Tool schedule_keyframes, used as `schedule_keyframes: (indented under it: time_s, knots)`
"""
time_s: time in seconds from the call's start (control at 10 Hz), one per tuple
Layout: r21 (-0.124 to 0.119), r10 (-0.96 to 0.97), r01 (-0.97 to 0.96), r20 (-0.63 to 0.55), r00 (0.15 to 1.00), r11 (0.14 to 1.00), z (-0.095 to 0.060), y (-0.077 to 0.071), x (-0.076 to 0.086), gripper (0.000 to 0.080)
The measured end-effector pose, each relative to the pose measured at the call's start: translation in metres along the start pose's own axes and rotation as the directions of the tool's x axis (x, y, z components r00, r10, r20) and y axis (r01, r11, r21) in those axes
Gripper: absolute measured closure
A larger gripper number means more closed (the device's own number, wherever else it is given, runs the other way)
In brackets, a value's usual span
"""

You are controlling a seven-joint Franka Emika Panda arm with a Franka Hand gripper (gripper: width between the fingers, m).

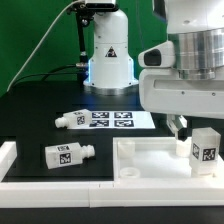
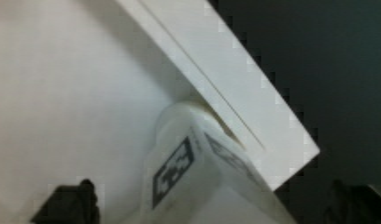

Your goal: Assemble one leg

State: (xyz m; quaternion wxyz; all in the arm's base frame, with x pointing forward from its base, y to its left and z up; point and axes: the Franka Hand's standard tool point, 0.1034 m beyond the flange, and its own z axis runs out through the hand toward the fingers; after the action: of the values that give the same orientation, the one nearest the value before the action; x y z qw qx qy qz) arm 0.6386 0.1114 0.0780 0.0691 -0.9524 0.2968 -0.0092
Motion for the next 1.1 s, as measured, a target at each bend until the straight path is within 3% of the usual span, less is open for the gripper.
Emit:
schedule_keyframes:
  time_s: [0.5, 0.6, 0.8, 1.0, 1.1]
  knots:
    - [-0.009, -0.326, 0.326, -0.003, 0.945, 0.945, -0.0004, 0.0046, 0.0043, 0.0151]
    - [-0.033, -0.494, 0.493, -0.010, 0.869, 0.869, -0.0007, 0.0027, 0.0045, 0.0151]
    - [-0.046, -0.686, 0.685, -0.008, 0.728, 0.727, 0.0001, -0.0030, 0.0013, 0.0151]
    - [-0.047, -0.663, 0.662, -0.010, 0.749, 0.748, -0.0002, -0.0016, 0.0026, 0.0151]
    - [-0.046, -0.647, 0.646, -0.011, 0.762, 0.762, -0.0002, -0.0016, 0.0027, 0.0274]
